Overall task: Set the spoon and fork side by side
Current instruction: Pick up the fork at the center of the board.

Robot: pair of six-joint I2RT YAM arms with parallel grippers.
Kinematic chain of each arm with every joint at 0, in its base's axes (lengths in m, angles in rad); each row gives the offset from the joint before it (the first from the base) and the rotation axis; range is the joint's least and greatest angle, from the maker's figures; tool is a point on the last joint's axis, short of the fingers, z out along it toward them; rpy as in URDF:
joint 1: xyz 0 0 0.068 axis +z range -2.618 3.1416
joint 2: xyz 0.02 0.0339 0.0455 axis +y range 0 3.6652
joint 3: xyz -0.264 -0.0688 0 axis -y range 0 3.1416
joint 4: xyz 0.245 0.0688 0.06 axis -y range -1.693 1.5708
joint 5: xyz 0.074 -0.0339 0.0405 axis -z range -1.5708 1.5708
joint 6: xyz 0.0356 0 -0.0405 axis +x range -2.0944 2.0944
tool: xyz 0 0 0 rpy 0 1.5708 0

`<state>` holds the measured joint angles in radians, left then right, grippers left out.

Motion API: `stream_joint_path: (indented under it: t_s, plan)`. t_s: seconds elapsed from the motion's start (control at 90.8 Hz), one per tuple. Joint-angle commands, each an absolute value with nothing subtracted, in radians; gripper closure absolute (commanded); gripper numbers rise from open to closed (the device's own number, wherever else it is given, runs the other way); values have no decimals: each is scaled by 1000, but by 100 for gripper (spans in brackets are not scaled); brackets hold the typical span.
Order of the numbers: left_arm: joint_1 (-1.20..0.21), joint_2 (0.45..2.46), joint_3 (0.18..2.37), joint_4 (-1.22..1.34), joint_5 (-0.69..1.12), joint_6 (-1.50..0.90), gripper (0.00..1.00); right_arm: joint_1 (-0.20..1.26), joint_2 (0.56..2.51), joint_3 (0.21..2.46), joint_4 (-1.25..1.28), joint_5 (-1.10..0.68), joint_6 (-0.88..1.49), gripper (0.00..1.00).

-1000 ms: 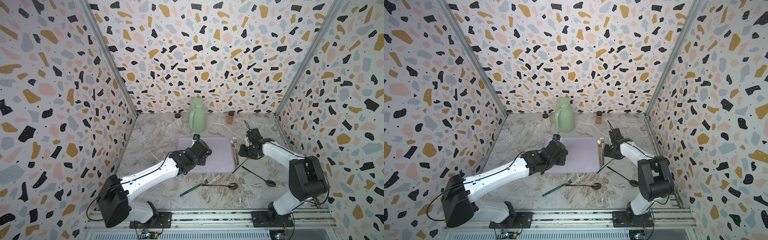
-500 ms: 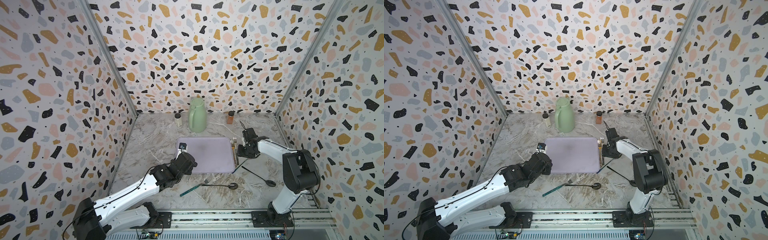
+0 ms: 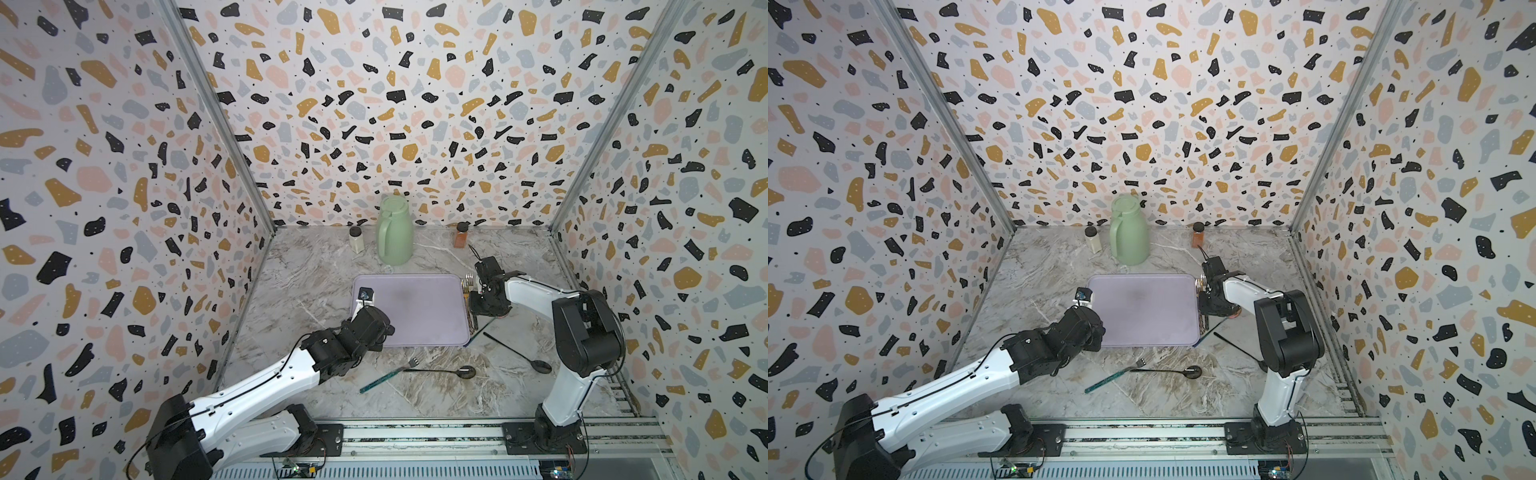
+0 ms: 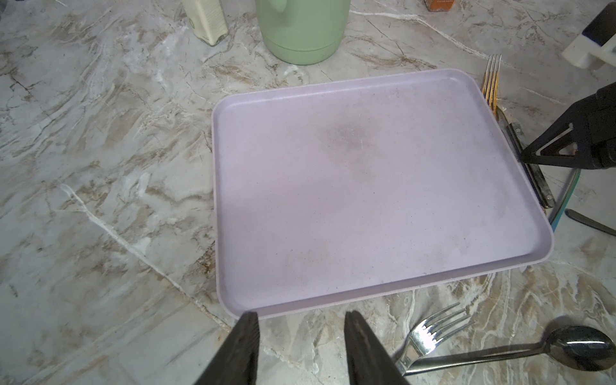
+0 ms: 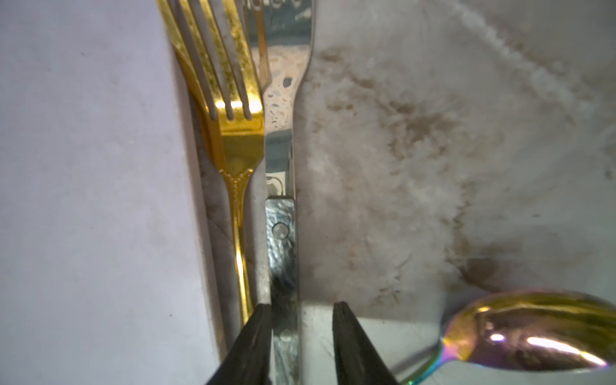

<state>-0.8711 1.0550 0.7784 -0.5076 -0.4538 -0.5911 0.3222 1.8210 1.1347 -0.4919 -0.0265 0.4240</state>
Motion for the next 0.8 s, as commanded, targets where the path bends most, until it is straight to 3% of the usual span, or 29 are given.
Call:
stream_joint_path:
  t_s: [0.0, 0.793]
  plan:
    - [-866, 1064, 770, -492, -453, -600, 55, 324, 1824, 1154, -535, 21, 413, 67]
    - [-865, 1045, 746, -481, -441, -612, 55, 325, 1823, 1132, -503, 34, 397, 89]
